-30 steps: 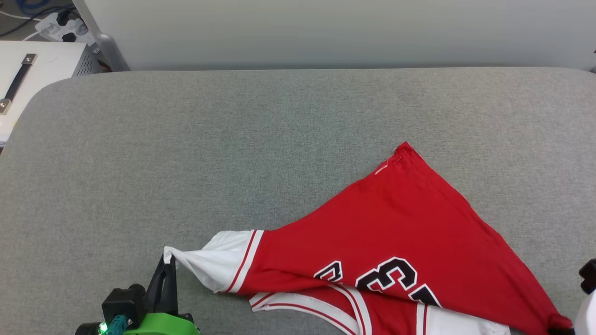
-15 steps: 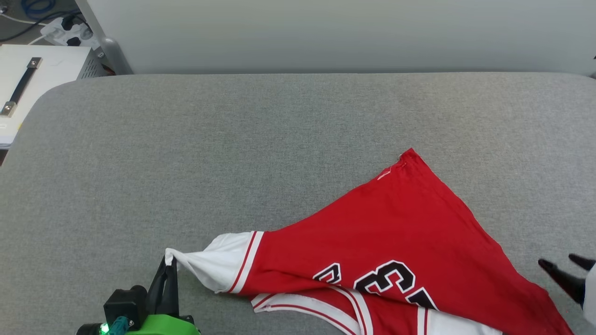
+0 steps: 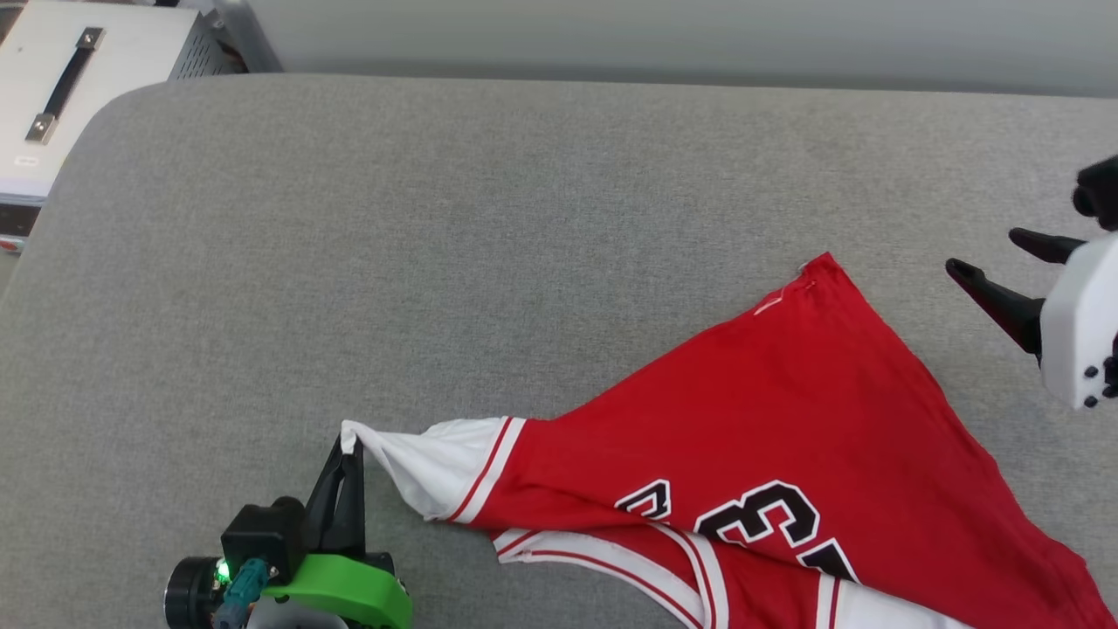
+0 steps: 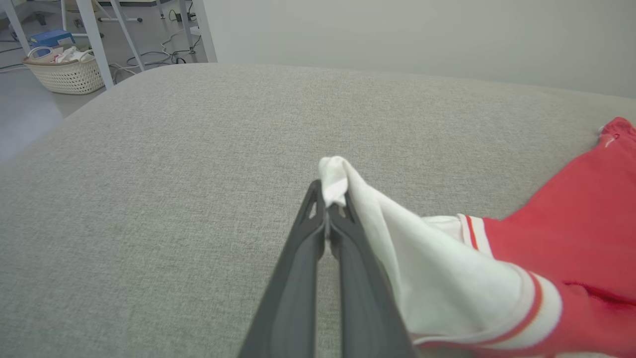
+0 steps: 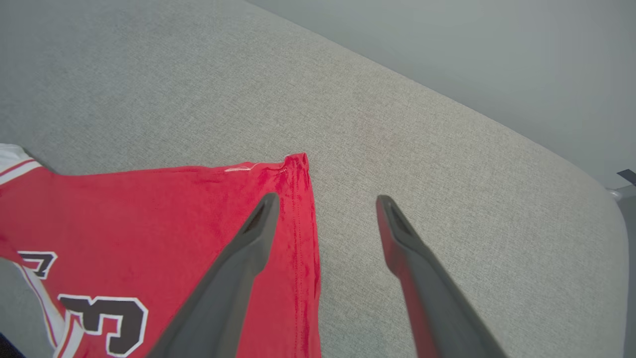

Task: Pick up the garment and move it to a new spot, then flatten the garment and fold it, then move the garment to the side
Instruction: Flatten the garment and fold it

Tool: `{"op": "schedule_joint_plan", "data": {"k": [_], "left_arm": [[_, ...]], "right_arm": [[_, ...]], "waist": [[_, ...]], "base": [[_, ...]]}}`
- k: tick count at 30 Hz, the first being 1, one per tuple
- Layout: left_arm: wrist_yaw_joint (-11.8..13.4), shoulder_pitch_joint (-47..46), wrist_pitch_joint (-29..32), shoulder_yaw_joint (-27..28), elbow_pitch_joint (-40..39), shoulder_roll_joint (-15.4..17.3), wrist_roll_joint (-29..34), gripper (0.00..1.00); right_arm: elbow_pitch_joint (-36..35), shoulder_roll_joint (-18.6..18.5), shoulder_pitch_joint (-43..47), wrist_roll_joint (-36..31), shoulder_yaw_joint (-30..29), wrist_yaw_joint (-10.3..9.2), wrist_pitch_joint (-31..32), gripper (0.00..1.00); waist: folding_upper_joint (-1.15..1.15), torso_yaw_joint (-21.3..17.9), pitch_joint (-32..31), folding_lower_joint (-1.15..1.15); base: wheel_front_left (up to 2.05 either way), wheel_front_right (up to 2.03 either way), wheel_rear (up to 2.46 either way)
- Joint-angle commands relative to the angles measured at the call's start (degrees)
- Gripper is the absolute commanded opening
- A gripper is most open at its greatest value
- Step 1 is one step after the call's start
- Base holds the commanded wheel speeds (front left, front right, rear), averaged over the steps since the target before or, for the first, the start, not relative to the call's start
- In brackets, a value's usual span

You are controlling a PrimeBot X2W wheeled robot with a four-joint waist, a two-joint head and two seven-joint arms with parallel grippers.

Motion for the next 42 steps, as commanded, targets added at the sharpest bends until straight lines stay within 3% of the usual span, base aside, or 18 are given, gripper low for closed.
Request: {"op": "schedule_joint_plan", "data": {"k": [1, 8, 12, 20, 29, 30, 31, 37, 42], "left_arm": [[-0.2, -1.5, -0.3, -0.3, -0.5, -0.2, 0.5, 0.0], [0.0, -4.1, -0.3, -2.0, -1.7, -0.7, 0.4, 0.0], [0.2, -5.7, -0.3, -3.0, -2.5, -0.8, 0.1, 0.0], [0.8, -7.6, -0.3, -4.4, -3.2, -0.9, -0.1, 0.0], [1.7, -8.2, -0.3, -5.3, -3.5, -0.9, -0.4, 0.0], [1.7, -8.0, -0.3, -5.2, -3.4, -1.0, -0.4, 0.0], [1.8, -7.9, -0.3, -5.1, -3.3, -1.0, -0.4, 0.0], [1.7, -6.9, -0.3, -4.2, -2.7, -1.0, 0.1, 0.0], [1.2, -6.0, -0.3, -3.1, -2.8, -0.5, 0.9, 0.0]], "right_arm": [[0.9, 0.3, -2.9, -0.2, 2.2, -0.04, 1.9, 1.0], [8.3, 0.5, -14.3, 1.3, 12.6, -0.04, 12.0, 1.0], [12.6, 1.0, -19.4, 1.1, 17.6, -0.04, 14.4, 1.0], [22.3, 3.5, -24.5, 0.0, 26.8, -0.04, 11.6, 1.0], [28.0, 2.9, -25.1, 3.3, 36.5, -0.04, 9.4, 1.0], [28.1, 2.8, -25.3, 3.9, 37.4, -0.04, 9.2, 0.04], [28.1, 2.7, -25.5, 4.5, 38.0, -0.04, 8.9, 0.0], [28.7, 2.6, -27.3, 7.8, 39.4, -0.04, 3.7, 0.0], [27.9, 2.7, -27.7, 9.6, 38.9, -0.04, -5.0, 0.0]], "waist": [[0.0, 2.4, 3.0, 0.0], [0.0, 5.0, 7.1, 0.0], [0.0, 6.3, 9.5, 0.0], [0.0, 7.4, 12.7, 0.0], [0.0, 7.3, 13.7, 0.0], [0.0, 7.1, 13.5, 0.0], [0.0, 6.9, 13.2, 0.0], [0.0, 5.2, 10.1, 0.0], [0.0, 3.6, 5.8, 0.0]], "base": [[0.0, 0.0, 0.0], [0.0, 0.0, 0.0], [0.0, 0.0, 0.0], [0.0, 0.0, 0.0], [0.0, 0.0, 0.0], [0.0, 0.0, 0.0], [0.0, 0.0, 0.0], [0.0, 0.0, 0.0], [0.0, 0.0, 0.0]]}}
